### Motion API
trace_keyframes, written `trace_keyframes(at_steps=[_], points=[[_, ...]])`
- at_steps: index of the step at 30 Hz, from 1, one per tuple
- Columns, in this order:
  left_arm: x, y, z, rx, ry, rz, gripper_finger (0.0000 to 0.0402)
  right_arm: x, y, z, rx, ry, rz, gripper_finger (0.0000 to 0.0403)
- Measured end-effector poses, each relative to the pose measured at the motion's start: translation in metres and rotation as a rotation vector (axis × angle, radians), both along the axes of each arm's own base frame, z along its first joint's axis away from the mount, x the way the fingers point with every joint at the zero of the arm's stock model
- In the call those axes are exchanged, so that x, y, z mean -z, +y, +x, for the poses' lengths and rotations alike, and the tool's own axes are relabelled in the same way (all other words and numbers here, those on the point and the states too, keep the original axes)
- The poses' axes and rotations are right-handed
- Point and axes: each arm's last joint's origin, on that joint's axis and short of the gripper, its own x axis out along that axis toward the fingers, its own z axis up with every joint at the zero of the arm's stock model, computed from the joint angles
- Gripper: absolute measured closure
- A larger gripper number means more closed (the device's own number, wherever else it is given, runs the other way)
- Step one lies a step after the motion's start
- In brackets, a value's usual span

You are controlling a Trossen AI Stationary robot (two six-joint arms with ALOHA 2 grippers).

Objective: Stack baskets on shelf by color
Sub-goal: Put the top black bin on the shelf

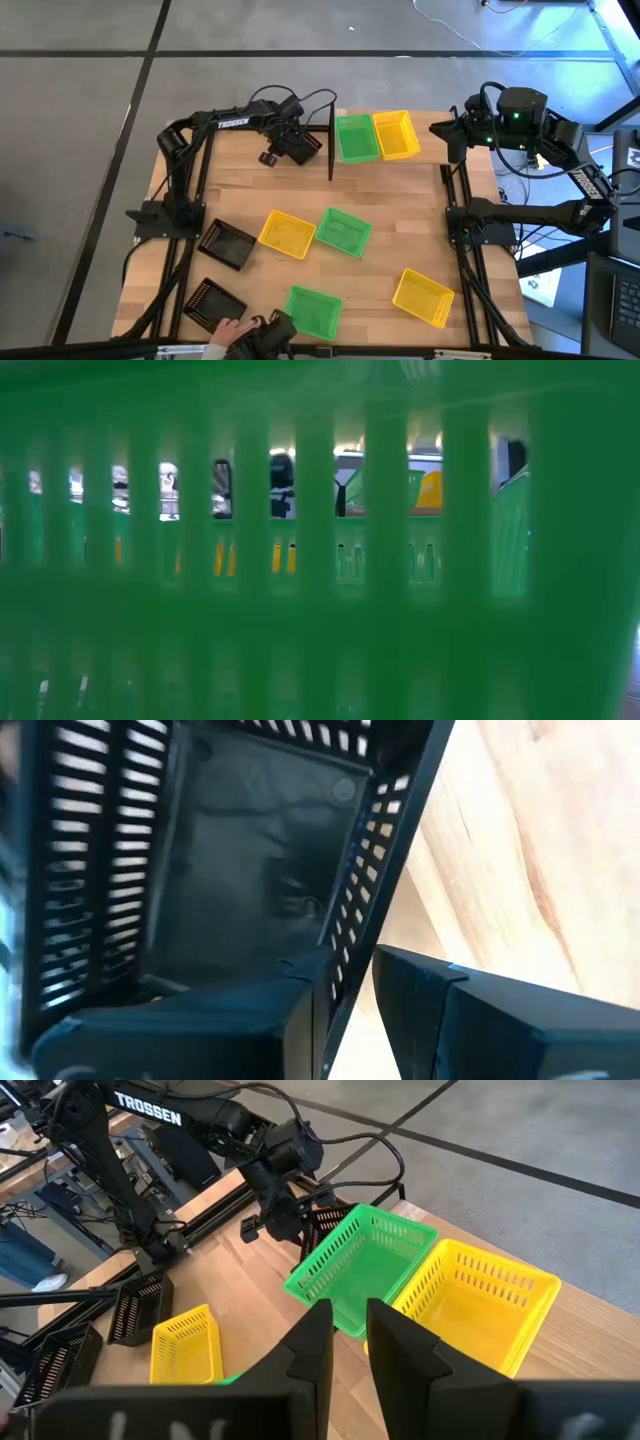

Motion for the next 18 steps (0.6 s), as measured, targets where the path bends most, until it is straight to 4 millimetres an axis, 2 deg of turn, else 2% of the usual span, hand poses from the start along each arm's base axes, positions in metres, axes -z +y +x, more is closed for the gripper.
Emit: trace_keyframes(at_steps=[11,18], points=[[0.0045,-0.0004,0.0028,-0.035,0.027,0.027,0.0336,0.0000,0.0000,0.0000,0.001,-0.001,0.001,0.0340],[0.0044,-0.0086,0.0091,-0.053,0.088,0.104,0.0395,0.0000,0.0001,-0.0001,0.001,-0.001,0.002,0.0340]])
